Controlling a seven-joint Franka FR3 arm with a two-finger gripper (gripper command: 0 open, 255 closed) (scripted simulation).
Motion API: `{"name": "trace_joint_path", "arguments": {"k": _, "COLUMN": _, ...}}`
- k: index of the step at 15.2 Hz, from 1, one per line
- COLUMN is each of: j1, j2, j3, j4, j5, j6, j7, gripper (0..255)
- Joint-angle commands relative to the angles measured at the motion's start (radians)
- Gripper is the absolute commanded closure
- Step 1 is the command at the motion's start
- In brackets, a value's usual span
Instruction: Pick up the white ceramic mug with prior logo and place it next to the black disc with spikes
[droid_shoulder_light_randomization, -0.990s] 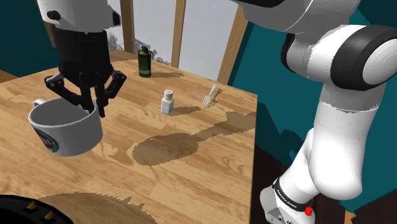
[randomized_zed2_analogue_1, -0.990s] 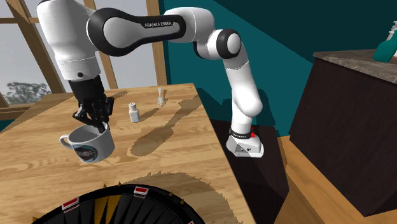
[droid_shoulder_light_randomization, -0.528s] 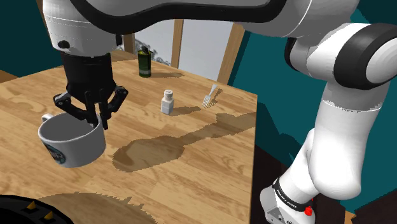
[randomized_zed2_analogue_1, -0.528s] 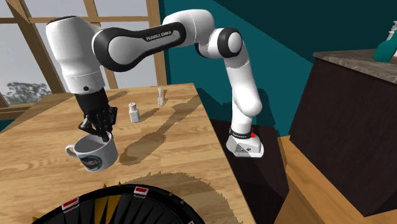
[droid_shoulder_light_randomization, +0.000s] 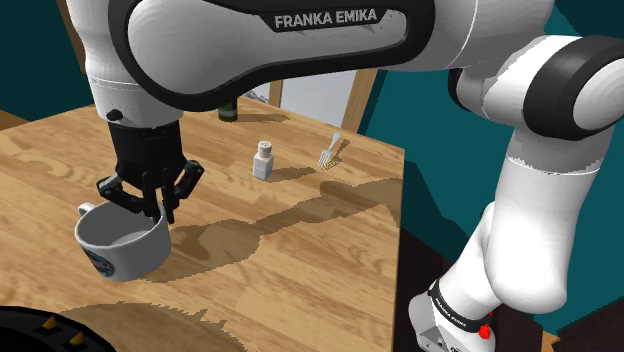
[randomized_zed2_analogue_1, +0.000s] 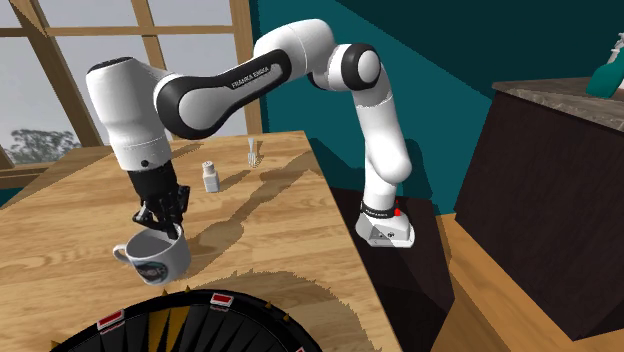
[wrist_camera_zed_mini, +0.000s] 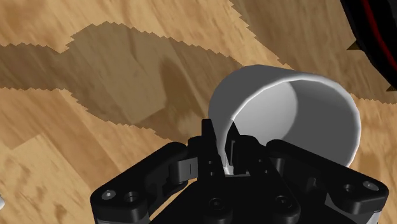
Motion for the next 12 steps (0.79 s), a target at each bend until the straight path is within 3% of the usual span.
{"name": "trace_joint_path", "arguments": {"k": 1, "j1": -0.001, "j2": 0.000, "j3": -0.001, "j4": -0.012, "j5": 0.000, "j6": 0.013, "j7": -0.001, "gripper": 255}}
{"name": "trace_joint_path", "arguments": {"k": 8, "j1": -0.001, "j2": 0.001, "j3": -0.001, "j4": -0.012, "j5": -0.001, "j6": 0.013, "j7": -0.001, "gripper": 255}}
{"name": "trace_joint_path", "arguments": {"k": 9, "j1": -0.001, "j2": 0.001, "j3": -0.001, "j4": -0.012, "j5": -0.001, "j6": 0.013, "j7": -0.001, "gripper": 0}}
{"name": "trace_joint_path", "arguments": {"k": 12, "j1": -0.001, "j2": 0.001, "j3": -0.001, "j4": -0.012, "j5": -0.001, "j6": 0.013, "j7": -0.001, "gripper": 0}}
